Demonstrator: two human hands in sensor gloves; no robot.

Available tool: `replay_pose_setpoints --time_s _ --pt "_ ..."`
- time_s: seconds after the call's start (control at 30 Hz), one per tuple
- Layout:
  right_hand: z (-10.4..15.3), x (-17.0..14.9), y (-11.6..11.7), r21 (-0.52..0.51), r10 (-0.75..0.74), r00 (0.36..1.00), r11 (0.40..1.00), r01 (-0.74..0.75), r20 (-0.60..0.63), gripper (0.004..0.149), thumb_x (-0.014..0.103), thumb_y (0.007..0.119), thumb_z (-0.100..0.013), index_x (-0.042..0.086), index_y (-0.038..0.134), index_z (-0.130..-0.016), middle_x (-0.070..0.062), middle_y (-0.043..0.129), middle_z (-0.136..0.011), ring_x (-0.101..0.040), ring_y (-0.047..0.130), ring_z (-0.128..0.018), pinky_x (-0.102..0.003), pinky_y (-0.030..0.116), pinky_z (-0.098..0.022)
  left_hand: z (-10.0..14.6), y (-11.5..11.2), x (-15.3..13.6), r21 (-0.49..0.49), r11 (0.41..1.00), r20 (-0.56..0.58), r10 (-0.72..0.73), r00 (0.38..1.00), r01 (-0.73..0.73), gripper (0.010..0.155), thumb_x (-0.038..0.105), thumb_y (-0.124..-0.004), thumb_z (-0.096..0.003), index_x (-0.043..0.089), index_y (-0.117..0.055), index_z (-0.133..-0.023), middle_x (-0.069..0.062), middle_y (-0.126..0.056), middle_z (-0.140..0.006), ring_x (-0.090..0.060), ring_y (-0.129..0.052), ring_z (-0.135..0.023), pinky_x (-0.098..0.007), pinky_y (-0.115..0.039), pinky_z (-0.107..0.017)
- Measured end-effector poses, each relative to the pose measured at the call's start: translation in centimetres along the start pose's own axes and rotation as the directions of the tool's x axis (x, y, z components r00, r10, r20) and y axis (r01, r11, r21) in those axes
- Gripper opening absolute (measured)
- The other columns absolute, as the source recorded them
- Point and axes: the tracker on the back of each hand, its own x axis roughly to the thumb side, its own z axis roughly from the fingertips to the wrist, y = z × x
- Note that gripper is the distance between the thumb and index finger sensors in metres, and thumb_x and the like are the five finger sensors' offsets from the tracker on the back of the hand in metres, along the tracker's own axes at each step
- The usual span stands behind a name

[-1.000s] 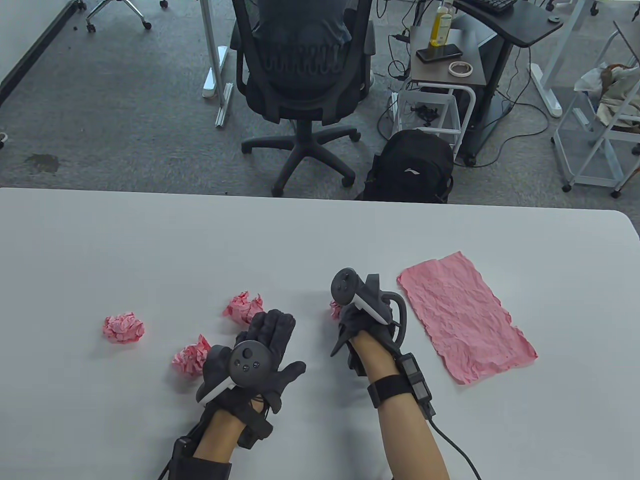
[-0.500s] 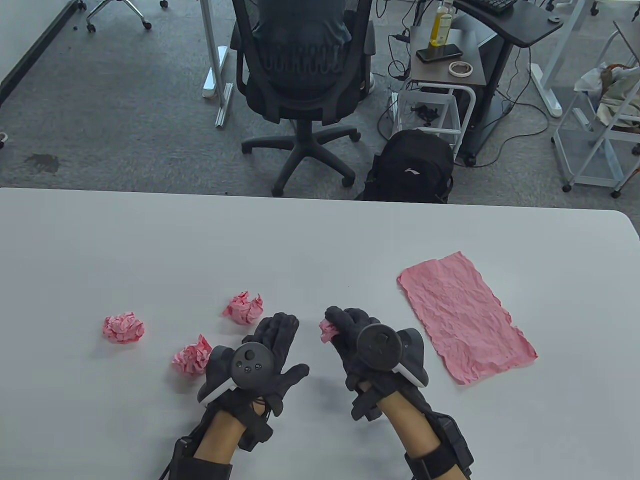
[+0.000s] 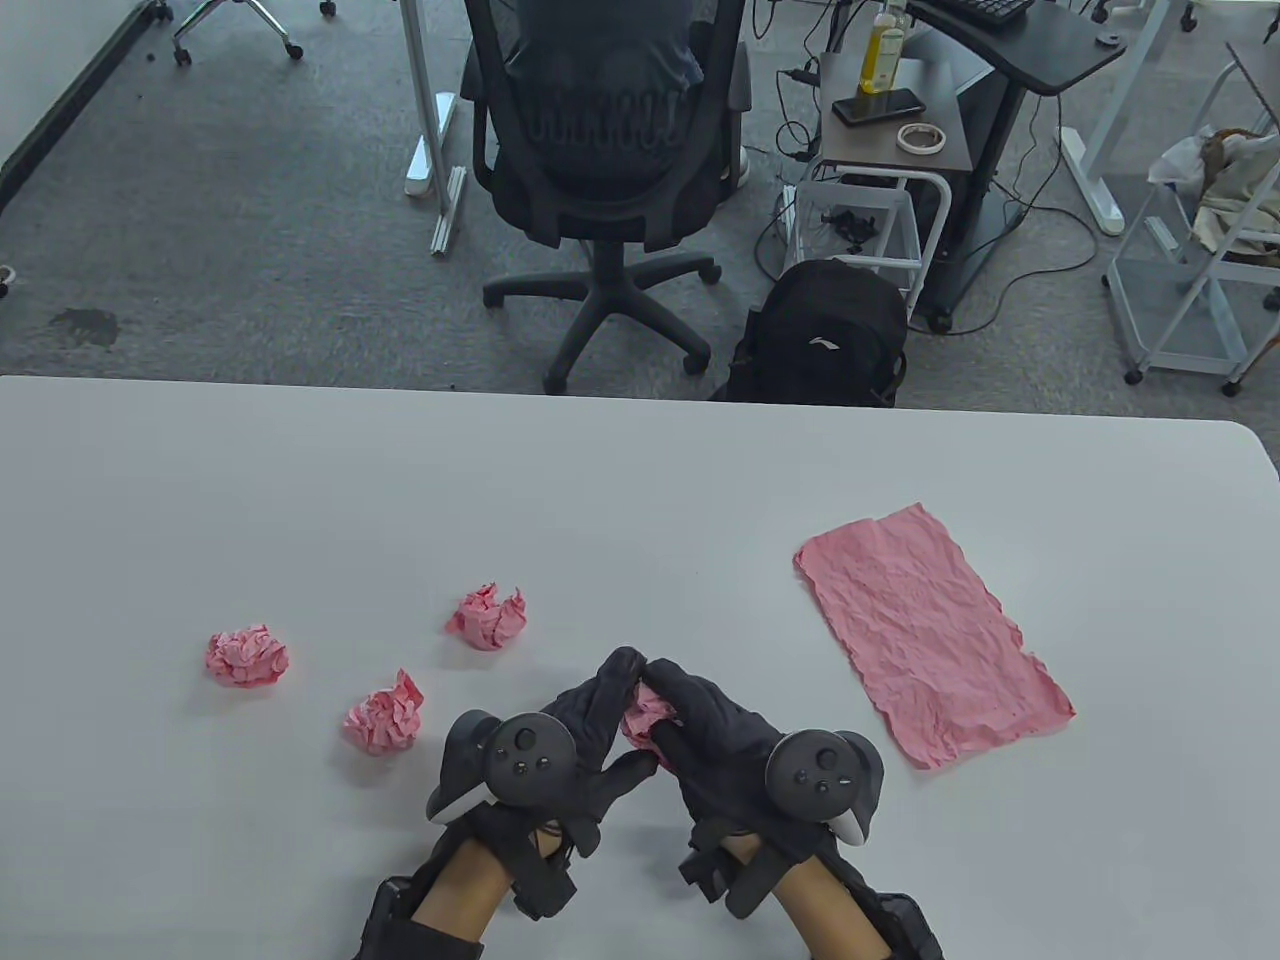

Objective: Flatten crumpled papers and stack

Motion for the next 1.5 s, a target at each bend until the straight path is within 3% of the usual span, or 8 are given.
replay_pose_setpoints --time_s 0.33,0.5,0.7,0.93,1.13,1.23,1.37,1.5 --pt "0.0 -0.5 0.1 0.064 -0.099 0.988 0.994 0.092 0.118 0.084 0.049 0.087 -0.046 0.021 0.039 -0.108 -0.021 0.076 -0.095 -0.039 0.092 -0.057 -0.051 0.075 -0.041 0.2 0.9 -1.2 0.078 0.944 -0.027 0.325 0.945 -0.322 0.070 0.060 -0.080 -0.0515 0.034 -0.048 -0.109 0.009 -0.064 -0.103 -0.018 -0.081 -0.096 -0.052 -0.062 -0.079" --pt "0.3 0.2 0.3 0.010 0.112 0.973 0.993 -0.117 0.203 0.077 0.045 0.089 -0.045 0.026 0.048 -0.107 -0.018 0.068 -0.100 -0.041 0.083 -0.070 -0.054 0.070 -0.050 0.0 0.4 -2.0 0.009 0.896 -0.030 0.443 0.896 -0.443 0.064 0.068 -0.074 -0.0507 0.026 -0.069 -0.099 0.003 -0.079 -0.091 -0.026 -0.090 -0.084 -0.056 -0.063 -0.075" --pt "0.2 -0.4 0.3 -0.027 -0.051 0.987 0.998 0.056 0.152 0.057 0.037 0.086 -0.048 0.018 0.068 -0.098 -0.018 0.075 -0.095 -0.039 0.089 -0.067 -0.053 0.075 -0.049 0.0 0.7 -2.4 0.024 0.935 -0.037 0.356 0.934 -0.355 0.065 0.071 -0.066 -0.0494 0.024 -0.080 -0.092 0.001 -0.089 -0.084 -0.029 -0.097 -0.076 -0.057 -0.068 -0.072" --pt "0.4 -1.5 -0.9 -0.197 -0.267 0.963 0.943 0.268 0.034 0.048 0.029 0.084 -0.048 0.014 0.073 -0.093 -0.020 0.087 -0.083 -0.035 0.098 -0.053 -0.050 0.081 -0.039 0.1 1.0 -0.4 0.060 0.955 0.014 0.291 0.957 -0.291 0.067 0.052 -0.077 -0.0548 0.032 -0.046 -0.111 0.007 -0.058 -0.111 -0.024 -0.069 -0.110 -0.058 -0.054 -0.082" --pt "0.5 -2.8 -1.1 -0.250 -0.322 0.945 0.920 0.301 -0.049 0.049 0.037 0.085 -0.049 0.003 0.080 -0.084 -0.019 0.101 -0.053 -0.027 0.103 -0.024 -0.046 0.084 -0.020 0.1 0.5 0.8 0.012 0.974 0.086 0.223 0.971 -0.224 0.100 0.057 -0.085 -0.0504 0.037 -0.012 -0.115 0.004 -0.024 -0.123 -0.030 -0.047 -0.120 -0.062 -0.046 -0.084" --pt "0.6 -2.2 -1.1 -0.255 -0.213 0.975 0.948 0.191 -0.061 0.049 0.042 0.085 -0.047 0.001 0.086 -0.074 -0.014 0.104 -0.041 -0.021 0.103 -0.013 -0.042 0.086 -0.013 0.3 0.9 1.4 0.094 0.993 0.083 0.059 0.995 -0.067 0.081 0.062 -0.080 -0.0498 0.039 -0.040 -0.116 0.006 -0.050 -0.118 -0.023 -0.071 -0.110 -0.058 -0.058 -0.081" --pt "0.6 -2.2 -1.6 -0.269 -0.184 0.982 0.949 0.166 -0.041 0.051 0.050 0.083 -0.046 0.002 0.092 -0.063 -0.007 0.105 -0.028 -0.015 0.101 -0.003 -0.039 0.086 -0.007 0.2 0.6 0.6 0.068 0.972 0.046 0.224 0.974 -0.226 0.067 0.059 -0.073 -0.0537 0.035 -0.052 -0.113 0.004 -0.065 -0.111 -0.024 -0.084 -0.098 -0.055 -0.064 -0.077" --pt "0.5 -2.1 -1.3 -0.244 -0.219 0.974 0.943 0.224 0.047 0.055 0.048 0.084 -0.047 0.005 0.082 -0.081 -0.012 0.101 -0.048 -0.023 0.103 -0.023 -0.043 0.085 -0.021 0.1 0.3 -0.7 0.082 0.926 -0.040 0.373 0.927 -0.369 0.068 0.056 -0.065 -0.0553 0.029 -0.046 -0.115 -0.001 -0.066 -0.111 -0.025 -0.088 -0.094 -0.054 -0.066 -0.075"
